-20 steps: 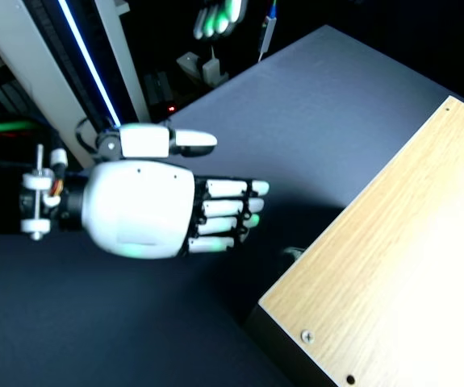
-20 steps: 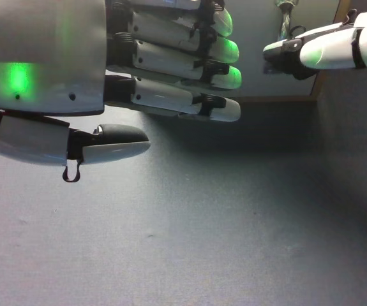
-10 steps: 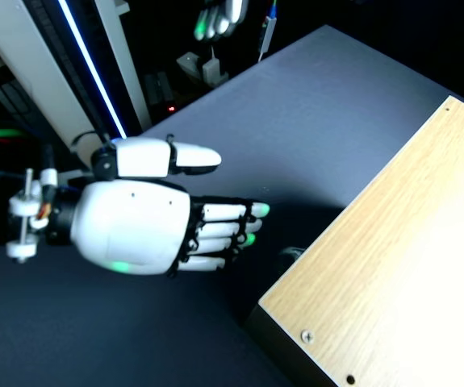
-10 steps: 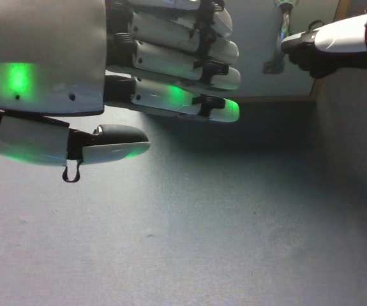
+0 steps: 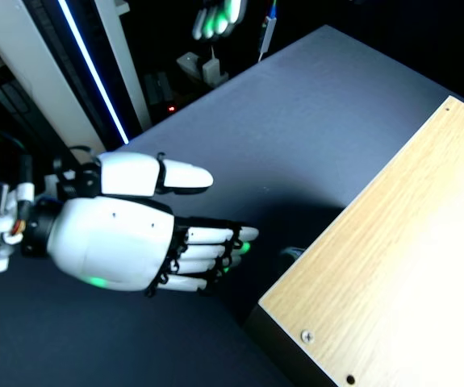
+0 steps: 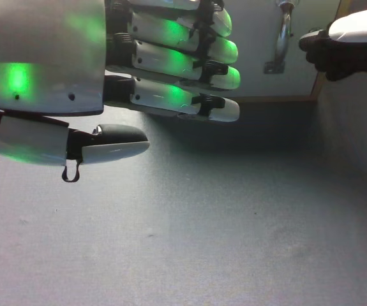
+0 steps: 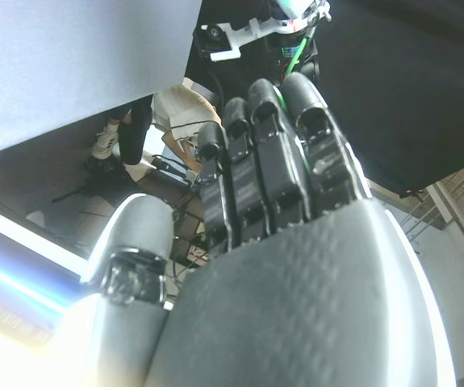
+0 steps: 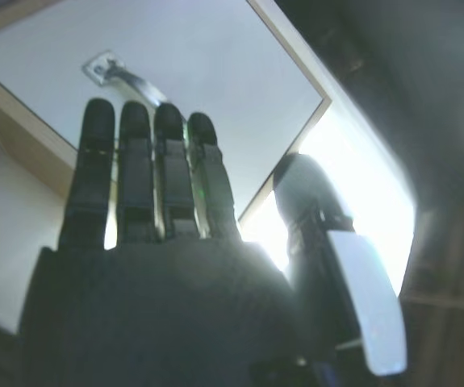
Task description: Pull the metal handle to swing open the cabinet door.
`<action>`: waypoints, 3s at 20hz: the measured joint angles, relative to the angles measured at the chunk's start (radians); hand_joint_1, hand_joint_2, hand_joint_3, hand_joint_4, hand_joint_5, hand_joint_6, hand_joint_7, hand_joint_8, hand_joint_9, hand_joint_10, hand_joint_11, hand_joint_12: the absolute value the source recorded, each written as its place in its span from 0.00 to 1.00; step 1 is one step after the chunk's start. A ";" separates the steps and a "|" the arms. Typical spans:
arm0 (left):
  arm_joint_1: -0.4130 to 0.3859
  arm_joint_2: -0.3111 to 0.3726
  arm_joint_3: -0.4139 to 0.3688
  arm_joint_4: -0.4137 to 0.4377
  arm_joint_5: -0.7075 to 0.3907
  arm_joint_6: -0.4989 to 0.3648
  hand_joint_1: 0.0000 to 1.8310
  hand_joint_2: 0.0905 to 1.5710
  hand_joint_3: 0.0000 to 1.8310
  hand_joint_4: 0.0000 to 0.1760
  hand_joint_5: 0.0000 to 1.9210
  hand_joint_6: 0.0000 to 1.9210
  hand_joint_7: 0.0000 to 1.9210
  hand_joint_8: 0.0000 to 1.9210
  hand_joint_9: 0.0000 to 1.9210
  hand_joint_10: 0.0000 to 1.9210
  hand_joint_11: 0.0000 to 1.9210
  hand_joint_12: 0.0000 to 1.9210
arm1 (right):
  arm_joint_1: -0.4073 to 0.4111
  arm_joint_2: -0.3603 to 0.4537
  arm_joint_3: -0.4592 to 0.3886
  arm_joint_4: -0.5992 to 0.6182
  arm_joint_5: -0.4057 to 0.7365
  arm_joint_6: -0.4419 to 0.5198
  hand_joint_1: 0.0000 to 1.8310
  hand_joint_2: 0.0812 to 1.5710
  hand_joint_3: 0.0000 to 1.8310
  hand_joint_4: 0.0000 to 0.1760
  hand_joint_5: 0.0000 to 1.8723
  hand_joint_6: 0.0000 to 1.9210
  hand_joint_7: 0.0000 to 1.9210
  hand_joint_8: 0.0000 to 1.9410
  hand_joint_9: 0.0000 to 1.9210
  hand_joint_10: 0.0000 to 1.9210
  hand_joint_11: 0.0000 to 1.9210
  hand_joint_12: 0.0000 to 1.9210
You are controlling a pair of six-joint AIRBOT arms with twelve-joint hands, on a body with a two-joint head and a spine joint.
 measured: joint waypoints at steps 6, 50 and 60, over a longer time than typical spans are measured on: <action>0.000 0.000 0.000 0.000 -0.001 0.000 0.00 0.97 0.17 0.00 0.21 0.00 0.21 0.00 0.20 0.00 0.02 0.41 | 0.000 0.007 -0.003 0.003 -0.064 0.151 0.00 1.00 0.03 0.00 0.16 0.00 0.15 0.00 0.13 0.00 0.00 0.37; 0.000 0.000 0.000 0.000 0.000 0.000 0.00 0.97 0.18 0.00 0.21 0.00 0.21 0.00 0.20 0.00 0.02 0.40 | 0.051 -0.113 0.025 0.013 -0.166 0.205 0.00 1.00 0.04 0.00 0.16 0.00 0.15 0.00 0.14 0.00 0.00 0.39; 0.000 0.000 0.000 0.000 0.000 0.000 0.00 0.97 0.18 0.00 0.21 0.00 0.21 0.00 0.20 0.00 0.03 0.40 | 0.043 -0.083 -0.011 -0.042 -0.133 0.204 0.00 1.00 0.04 0.00 0.17 0.00 0.16 0.00 0.14 0.00 0.00 0.39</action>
